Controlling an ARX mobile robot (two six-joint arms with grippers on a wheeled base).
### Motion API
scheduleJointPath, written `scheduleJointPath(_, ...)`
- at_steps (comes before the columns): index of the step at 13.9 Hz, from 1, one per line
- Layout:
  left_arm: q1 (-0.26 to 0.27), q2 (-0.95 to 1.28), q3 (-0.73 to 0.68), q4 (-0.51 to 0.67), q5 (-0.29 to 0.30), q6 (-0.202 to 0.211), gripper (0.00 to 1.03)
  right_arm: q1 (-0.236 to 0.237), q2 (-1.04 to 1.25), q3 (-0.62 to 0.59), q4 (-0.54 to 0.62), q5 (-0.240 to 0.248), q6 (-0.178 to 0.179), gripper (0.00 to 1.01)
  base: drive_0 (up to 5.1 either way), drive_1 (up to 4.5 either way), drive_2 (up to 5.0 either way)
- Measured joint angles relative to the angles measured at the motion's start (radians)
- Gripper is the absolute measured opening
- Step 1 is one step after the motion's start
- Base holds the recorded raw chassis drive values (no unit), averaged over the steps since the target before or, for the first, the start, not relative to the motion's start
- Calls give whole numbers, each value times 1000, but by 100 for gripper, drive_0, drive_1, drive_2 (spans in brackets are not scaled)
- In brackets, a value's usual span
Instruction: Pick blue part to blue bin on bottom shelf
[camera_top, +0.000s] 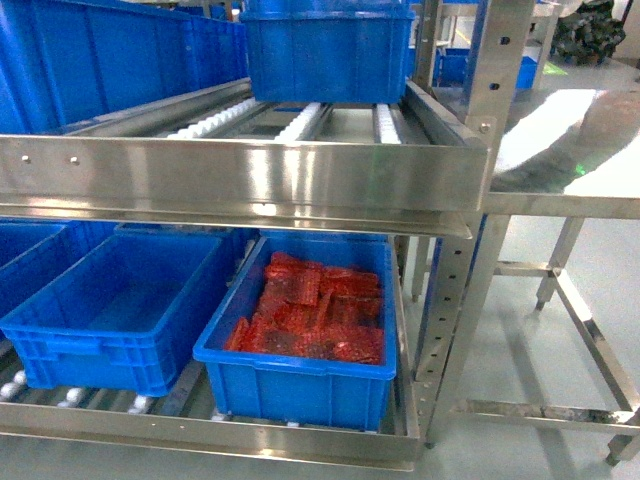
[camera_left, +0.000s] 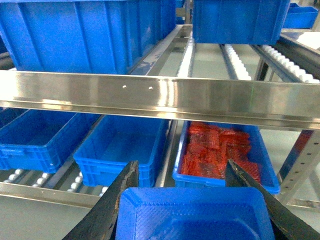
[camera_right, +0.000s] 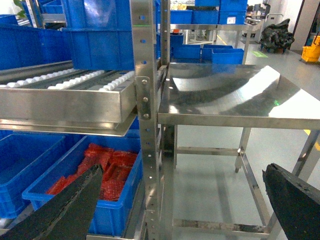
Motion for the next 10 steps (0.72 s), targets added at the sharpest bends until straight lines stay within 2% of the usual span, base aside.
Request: scheduleJointPath(10,0,0,0,-1,0,0,43,0,0,0,-3,-1,0,98,-509,237,237)
